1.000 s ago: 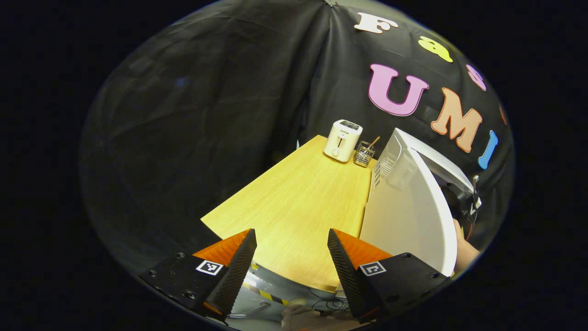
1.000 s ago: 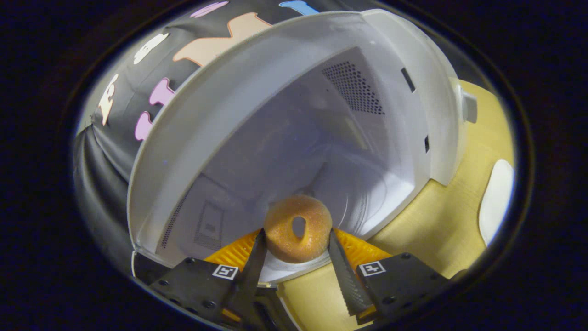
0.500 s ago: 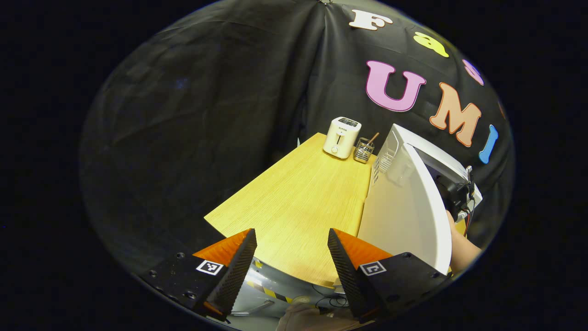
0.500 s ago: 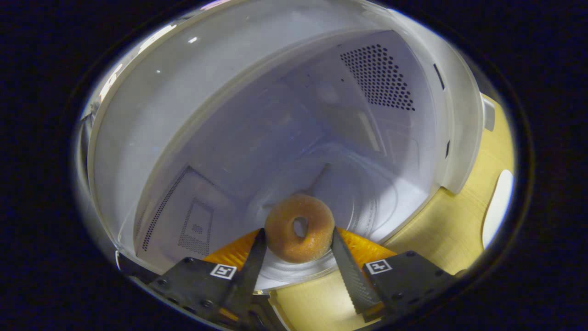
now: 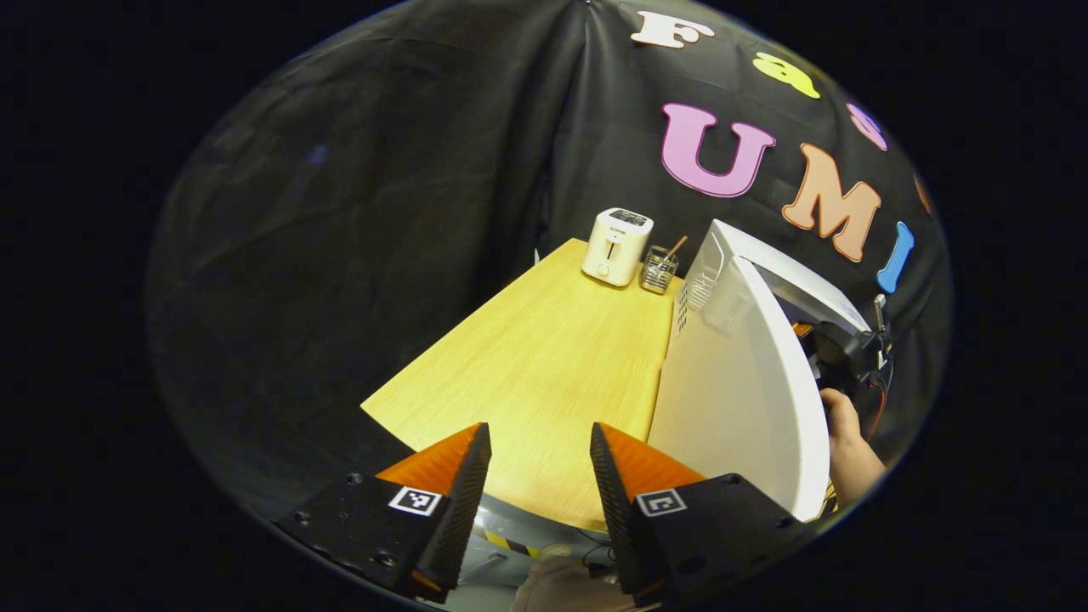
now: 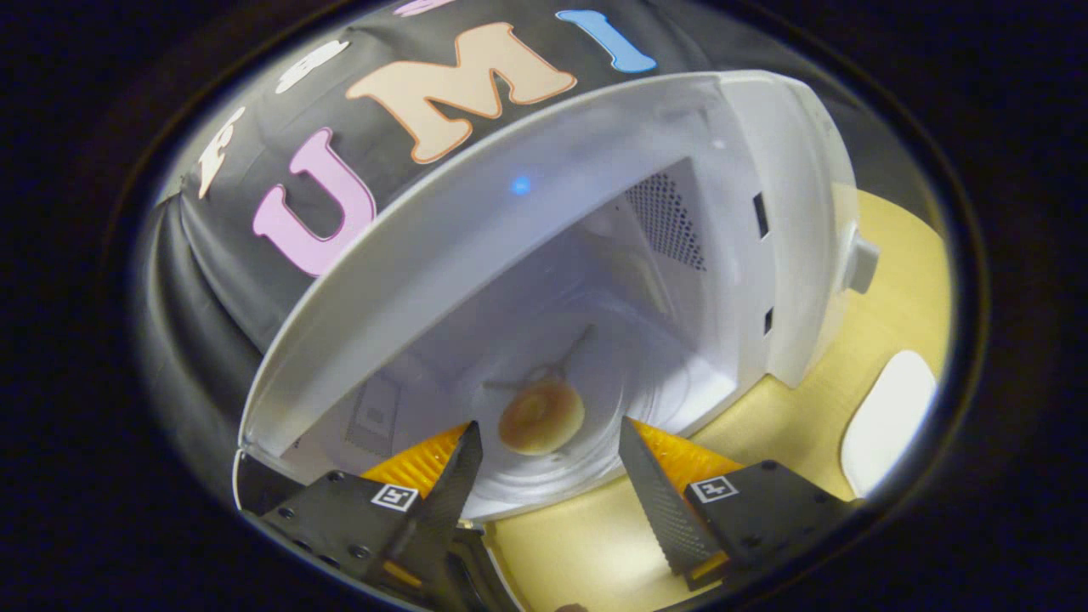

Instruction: Open the microwave oven with the left hand, put the food in, and close the microwave oven.

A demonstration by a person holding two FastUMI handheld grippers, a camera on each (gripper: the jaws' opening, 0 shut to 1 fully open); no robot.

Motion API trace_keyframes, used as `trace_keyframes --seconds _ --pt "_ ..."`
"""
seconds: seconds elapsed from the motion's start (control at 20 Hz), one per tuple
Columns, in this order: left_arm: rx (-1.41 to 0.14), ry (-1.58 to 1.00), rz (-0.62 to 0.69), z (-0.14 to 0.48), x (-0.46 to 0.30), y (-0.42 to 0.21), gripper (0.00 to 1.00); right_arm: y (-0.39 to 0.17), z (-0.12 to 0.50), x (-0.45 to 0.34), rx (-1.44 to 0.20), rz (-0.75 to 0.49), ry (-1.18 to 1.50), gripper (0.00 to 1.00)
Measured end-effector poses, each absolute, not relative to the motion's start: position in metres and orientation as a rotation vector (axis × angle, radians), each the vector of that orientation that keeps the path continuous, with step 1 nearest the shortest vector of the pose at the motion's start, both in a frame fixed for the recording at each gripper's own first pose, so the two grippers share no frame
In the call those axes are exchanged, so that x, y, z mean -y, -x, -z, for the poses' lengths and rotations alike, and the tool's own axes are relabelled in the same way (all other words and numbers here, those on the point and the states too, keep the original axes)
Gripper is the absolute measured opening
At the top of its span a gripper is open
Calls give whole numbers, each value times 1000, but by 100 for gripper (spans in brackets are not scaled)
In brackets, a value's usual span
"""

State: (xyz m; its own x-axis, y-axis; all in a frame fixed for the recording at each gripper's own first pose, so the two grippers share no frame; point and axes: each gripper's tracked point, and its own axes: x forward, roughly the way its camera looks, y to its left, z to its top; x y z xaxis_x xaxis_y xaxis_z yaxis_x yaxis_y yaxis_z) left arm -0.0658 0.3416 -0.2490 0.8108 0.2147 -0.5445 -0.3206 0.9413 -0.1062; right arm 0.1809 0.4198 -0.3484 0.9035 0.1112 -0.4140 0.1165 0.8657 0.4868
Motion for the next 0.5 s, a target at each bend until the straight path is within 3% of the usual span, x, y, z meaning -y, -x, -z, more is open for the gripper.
trace_keyframes --seconds 0.05,0.15,0.2,0.25,0.3,0.35,0.4,0.45,0.5 --pt "-554 186 -283 249 -342 63 64 -172 342 -419 -444 -14 -517 100" --pt "-555 165 -265 250 -342 56 41 -155 335 -418 -442 -42 -494 100" --pt "-560 159 -255 251 -341 56 31 -145 332 -417 -444 -54 -482 91" --pt "-574 158 -247 254 -340 55 33 -135 329 -415 -449 -69 -468 91" --pt "-585 157 -242 258 -338 55 16 -125 326 -413 -455 -81 -454 100" --pt "-585 157 -239 259 -338 53 22 -116 325 -410 -461 -93 -436 100" --pt "-587 154 -234 259 -335 53 2 -108 326 -407 -467 -104 -415 100" --pt "-592 152 -225 261 -332 52 7 -100 328 -403 -479 -111 -388 100" --pt "-601 144 -211 264 -329 51 1 -91 331 -399 -496 -120 -365 100"
